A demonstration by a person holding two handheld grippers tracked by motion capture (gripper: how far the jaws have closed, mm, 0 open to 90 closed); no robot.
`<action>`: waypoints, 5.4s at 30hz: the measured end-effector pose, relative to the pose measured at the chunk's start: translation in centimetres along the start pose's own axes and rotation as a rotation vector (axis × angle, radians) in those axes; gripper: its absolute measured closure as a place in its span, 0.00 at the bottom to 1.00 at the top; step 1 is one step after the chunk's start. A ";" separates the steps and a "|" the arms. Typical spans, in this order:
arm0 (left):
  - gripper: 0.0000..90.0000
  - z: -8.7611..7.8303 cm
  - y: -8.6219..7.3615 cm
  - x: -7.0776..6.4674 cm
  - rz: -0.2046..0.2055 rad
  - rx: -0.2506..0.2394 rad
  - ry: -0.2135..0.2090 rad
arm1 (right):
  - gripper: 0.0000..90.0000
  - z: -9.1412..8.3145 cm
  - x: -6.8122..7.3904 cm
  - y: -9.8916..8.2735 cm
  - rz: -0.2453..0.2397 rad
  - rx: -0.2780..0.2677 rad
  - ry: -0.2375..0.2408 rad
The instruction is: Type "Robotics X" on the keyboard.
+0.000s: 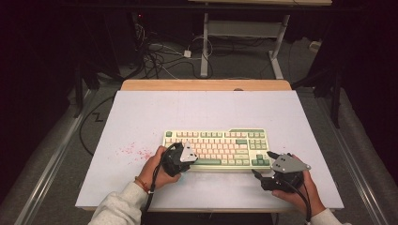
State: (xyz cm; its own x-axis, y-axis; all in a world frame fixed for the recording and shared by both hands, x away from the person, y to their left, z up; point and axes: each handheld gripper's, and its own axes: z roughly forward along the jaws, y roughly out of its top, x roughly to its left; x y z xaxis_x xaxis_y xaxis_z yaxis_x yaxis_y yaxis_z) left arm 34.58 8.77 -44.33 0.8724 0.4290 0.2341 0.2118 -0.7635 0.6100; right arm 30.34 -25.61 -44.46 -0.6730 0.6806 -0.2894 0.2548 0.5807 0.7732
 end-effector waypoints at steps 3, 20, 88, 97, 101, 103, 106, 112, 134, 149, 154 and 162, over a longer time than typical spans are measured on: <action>0.92 -0.5 0.1 0.1 -0.007 -0.021 0.004 | 0.23 0.0 0.0 0.0 0.002 -0.001 -0.001; 0.89 -1.4 0.0 0.6 -0.020 -0.047 0.032 | 0.23 0.0 0.0 0.0 0.001 0.000 0.000; 0.17 -4.1 -1.8 2.1 -0.190 -0.219 0.163 | 0.23 -0.1 0.4 0.3 -0.005 0.006 0.014; 0.28 -3.8 -2.8 3.2 -0.225 -0.182 0.123 | 0.23 0.0 0.4 0.3 -0.006 0.013 0.012; 0.41 -3.5 -3.2 3.8 -0.247 -0.158 0.113 | 0.23 0.0 0.4 0.3 -0.009 0.016 0.014; 0.52 -3.4 -3.2 4.1 -0.259 -0.140 0.106 | 0.23 0.0 0.4 0.3 -0.009 0.017 0.014; 0.70 -3.4 -3.2 4.4 -0.283 -0.135 0.100 | 0.23 0.1 0.5 0.3 -0.014 0.021 0.015; 0.90 -3.3 -3.1 4.4 -0.264 -0.142 0.057 | 0.23 0.2 0.4 0.3 -0.019 0.027 0.014; 0.97 -1.8 -1.9 2.6 -0.130 -0.072 -0.011 | 0.23 0.2 0.5 0.3 -0.019 0.030 0.015; 0.96 -1.4 -1.7 2.3 -0.103 -0.049 -0.006 | 0.44 0.3 0.3 0.6 0.002 0.018 0.023; 0.93 -1.4 -1.7 2.4 -0.108 -0.053 0.007 | 0.86 1.2 -0.6 1.6 0.054 0.022 0.089; 0.86 -1.4 -1.4 2.2 -0.098 -0.062 0.029 | 1.00 3.6 -0.9 3.0 0.071 0.042 0.174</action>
State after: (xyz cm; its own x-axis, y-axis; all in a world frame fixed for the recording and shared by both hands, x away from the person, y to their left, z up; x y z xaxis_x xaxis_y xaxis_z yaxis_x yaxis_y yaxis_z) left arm 35.54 11.48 -43.65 0.8357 0.5145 0.1923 0.2667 -0.6862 0.6767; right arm 34.24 -22.86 -43.91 -0.7615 0.6351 -0.1297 0.3327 0.5547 0.7627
